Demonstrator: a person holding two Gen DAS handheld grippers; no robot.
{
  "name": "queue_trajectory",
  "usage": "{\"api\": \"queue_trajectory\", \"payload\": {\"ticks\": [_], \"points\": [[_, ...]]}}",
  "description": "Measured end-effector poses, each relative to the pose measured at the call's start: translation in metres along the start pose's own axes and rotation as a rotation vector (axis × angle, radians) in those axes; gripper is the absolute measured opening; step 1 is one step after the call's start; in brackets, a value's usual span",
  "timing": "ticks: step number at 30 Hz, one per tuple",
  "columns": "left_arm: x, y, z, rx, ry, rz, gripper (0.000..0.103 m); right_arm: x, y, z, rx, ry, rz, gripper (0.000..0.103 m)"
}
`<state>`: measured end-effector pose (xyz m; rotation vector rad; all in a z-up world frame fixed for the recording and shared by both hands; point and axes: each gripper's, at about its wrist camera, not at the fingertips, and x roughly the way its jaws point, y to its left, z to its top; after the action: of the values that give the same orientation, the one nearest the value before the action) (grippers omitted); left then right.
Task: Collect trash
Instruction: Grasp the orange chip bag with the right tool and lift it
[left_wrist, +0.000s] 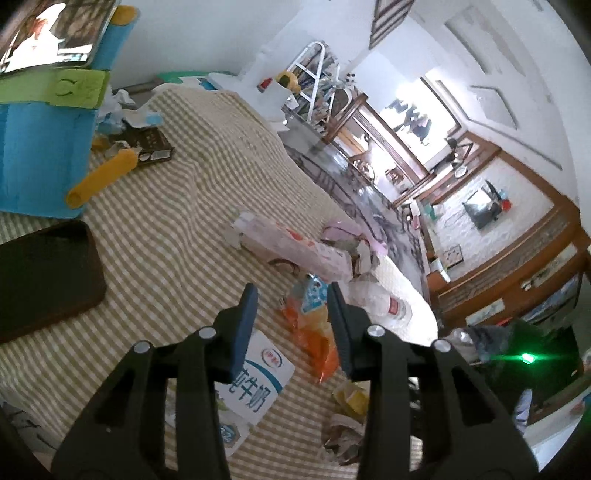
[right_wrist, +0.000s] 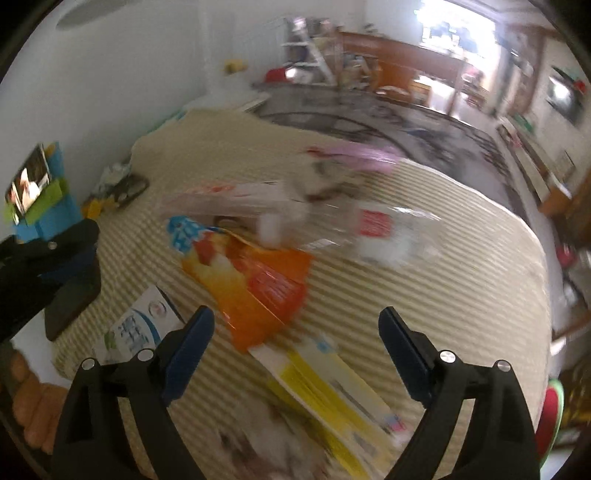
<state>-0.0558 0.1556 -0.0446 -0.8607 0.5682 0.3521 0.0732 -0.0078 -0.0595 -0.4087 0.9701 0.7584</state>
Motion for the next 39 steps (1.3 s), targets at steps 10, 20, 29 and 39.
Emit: {"api": "queue_trajectory", "payload": {"ticks": [10, 20, 29, 39], "points": [[-0.001, 0.006, 0.001, -0.04, 0.012, -0.023, 0.037, 0.063, 0.019, 0.011, -0.02, 0.102, 0.014, 0.065], [0.01, 0.002, -0.001, -0.014, 0.054, -0.005, 0.037, -0.006, -0.016, -0.006, 0.105, -0.05, 0.13, 0.06], [0.019, -0.016, -0.009, 0.092, 0.092, 0.032, 0.042, -0.079, -0.1, -0.076, 0.228, -0.129, -0.087, 0.061], [0.019, -0.079, -0.024, 0.635, 0.226, 0.248, 0.066, -0.063, -0.145, -0.121, 0.391, -0.084, -0.128, 0.062]]}}
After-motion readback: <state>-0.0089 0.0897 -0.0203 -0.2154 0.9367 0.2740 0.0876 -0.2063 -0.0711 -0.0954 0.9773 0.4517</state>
